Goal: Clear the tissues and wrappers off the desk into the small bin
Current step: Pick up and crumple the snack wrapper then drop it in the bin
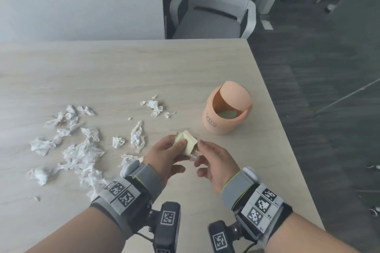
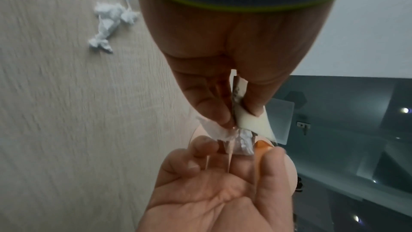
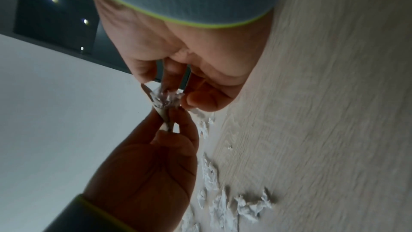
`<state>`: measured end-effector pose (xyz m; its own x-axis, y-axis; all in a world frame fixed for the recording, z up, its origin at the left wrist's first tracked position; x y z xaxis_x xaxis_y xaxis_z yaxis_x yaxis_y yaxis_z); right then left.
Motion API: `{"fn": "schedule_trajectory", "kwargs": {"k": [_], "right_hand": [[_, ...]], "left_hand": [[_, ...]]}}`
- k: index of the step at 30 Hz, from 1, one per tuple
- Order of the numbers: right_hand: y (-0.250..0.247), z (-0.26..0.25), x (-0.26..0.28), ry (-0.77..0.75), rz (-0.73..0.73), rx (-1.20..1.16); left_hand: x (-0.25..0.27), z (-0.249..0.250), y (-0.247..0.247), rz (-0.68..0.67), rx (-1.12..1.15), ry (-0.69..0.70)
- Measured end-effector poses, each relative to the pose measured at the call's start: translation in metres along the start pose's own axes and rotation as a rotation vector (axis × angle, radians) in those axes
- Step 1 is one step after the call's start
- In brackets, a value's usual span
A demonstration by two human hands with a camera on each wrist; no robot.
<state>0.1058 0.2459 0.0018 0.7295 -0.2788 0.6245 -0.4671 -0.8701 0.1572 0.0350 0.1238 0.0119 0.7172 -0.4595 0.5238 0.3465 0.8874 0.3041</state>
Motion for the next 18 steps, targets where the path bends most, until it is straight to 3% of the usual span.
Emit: {"fn": "schedule_trajectory", "kwargs": {"k": [6, 12, 18], "right_hand": [[-0.034, -0.035, 0.009, -0.204, 0.078, 0.213], [-0.069, -0.063, -0.007, -0.207, 0.156, 0.010], [-0.103, -0.077, -0.015, -0.191, 0.218, -0.047]], "left_hand": [[-0.014, 0.002, 0.036, -0.023, -0.018, -0.019], [-0.027, 0.033, 0.067, -0.050, -0.259, 0.146], [-0.064, 0.065, 0.073, 0.180, -0.379, 0.244]]}}
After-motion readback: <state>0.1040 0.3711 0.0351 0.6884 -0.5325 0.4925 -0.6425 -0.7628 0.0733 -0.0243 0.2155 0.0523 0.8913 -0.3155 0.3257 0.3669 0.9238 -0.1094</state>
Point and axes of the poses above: each hand's wrist, its own x-axis away from the middle knuckle, its own y-axis out of the palm, z = x × y, the point moved 7 cm from there along -x, towards the middle knuckle, and after that the axes turned 5 degrees about y, right-handed, at the moved point
